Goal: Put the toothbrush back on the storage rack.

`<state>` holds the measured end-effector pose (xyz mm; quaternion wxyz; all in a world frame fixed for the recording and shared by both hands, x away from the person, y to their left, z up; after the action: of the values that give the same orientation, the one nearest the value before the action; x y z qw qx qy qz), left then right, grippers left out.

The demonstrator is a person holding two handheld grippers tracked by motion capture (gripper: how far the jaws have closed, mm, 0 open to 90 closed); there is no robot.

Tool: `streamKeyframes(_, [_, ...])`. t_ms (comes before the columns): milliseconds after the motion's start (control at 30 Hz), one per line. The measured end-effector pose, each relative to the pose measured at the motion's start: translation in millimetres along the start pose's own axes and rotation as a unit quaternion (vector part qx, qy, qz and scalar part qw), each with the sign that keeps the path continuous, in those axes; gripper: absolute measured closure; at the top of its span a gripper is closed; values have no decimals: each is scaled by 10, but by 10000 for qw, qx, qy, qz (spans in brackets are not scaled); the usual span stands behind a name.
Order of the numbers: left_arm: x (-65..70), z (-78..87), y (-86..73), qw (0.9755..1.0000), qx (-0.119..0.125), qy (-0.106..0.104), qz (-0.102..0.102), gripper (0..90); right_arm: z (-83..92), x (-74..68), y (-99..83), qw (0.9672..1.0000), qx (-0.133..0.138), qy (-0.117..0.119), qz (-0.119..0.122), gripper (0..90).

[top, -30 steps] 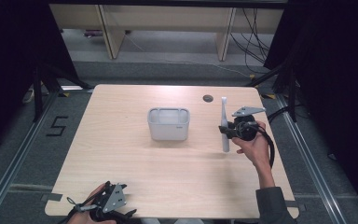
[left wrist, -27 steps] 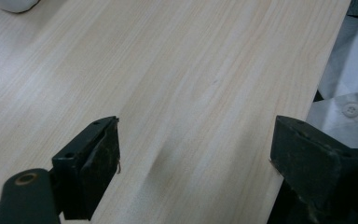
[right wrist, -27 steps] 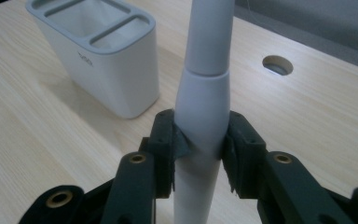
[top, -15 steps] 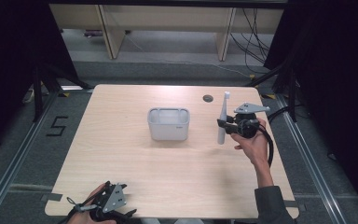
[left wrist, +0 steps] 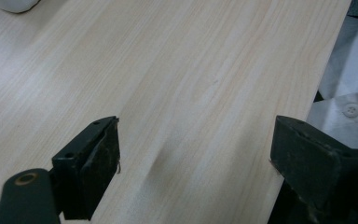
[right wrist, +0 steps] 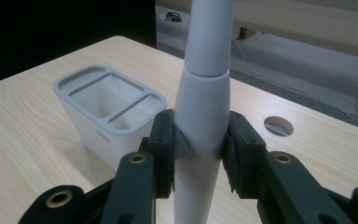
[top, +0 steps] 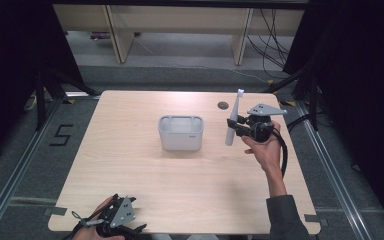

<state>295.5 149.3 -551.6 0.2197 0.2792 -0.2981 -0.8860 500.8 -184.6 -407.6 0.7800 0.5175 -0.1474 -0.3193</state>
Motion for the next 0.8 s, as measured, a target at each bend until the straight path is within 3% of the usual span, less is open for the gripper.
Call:
streamKeyframes(133, [-14,6,-9,9999,-50,-5,-88,154,-44,-25,92,10000,93,-30,18,668])
streamKeyframes(533, [-5,-2,0,10000,13,15,-12,154,-167,-125,305,9996,239,150,85,668])
streamKeyframes(800, [-1,-4,-3,10000,10,14,-15,154,-218,-176,430,9996,222,138,89,668])
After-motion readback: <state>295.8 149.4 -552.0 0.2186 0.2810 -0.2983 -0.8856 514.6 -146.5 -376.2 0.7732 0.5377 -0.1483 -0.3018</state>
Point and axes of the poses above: each handheld gripper's, and its own axes: z roughly backward along the jaws, y roughly out of its top, x roughly to its right, the point moved 7 cm from there along -z, roughly forward along the jaws, and after that the axes turned 12 degrees about y, right-handed, at the moved point
